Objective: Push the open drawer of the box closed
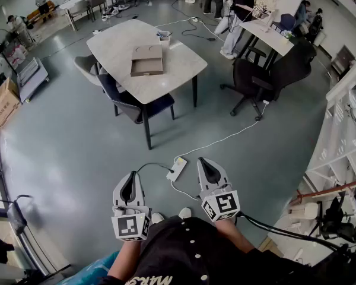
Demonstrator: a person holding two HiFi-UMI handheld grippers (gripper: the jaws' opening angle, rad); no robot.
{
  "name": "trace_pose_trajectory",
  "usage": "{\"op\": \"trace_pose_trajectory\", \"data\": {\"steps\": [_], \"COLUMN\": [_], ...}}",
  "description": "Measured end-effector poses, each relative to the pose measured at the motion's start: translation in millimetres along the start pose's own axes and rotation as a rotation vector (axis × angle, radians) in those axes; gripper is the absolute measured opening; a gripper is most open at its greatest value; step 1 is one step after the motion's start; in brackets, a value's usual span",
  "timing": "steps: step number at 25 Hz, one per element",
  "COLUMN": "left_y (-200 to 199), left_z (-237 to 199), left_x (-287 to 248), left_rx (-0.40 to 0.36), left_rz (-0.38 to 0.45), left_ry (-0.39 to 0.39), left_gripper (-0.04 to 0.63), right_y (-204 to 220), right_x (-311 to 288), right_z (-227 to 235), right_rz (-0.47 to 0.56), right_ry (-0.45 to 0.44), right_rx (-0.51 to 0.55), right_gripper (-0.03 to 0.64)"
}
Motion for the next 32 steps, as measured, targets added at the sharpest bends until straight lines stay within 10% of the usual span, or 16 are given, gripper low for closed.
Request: {"op": "trace_pose_trajectory", "data": {"steps": [32], "left_y": [15], "left_z": [20], "left_x": [-14], "left_rx": [-0.027], "left_rz": [-0.029], "left_ry": [-0.058], "left_gripper": [0.017], "right_y": [17], "right_x": [-13], "right_z": [29], "right_rz": [-0.053], "right_ry": [-0.066], "right_rx": [-0.018], "right_gripper": [-0.003]}}
Point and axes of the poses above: the fingertips, and each gripper's own axes: x backward along the fingers, z to its right, y out of its underside, the point moved 6 cm from there along x, backward along the fingers, and after that the axes turned 11 degrees about -y, right-handed, at the moved point
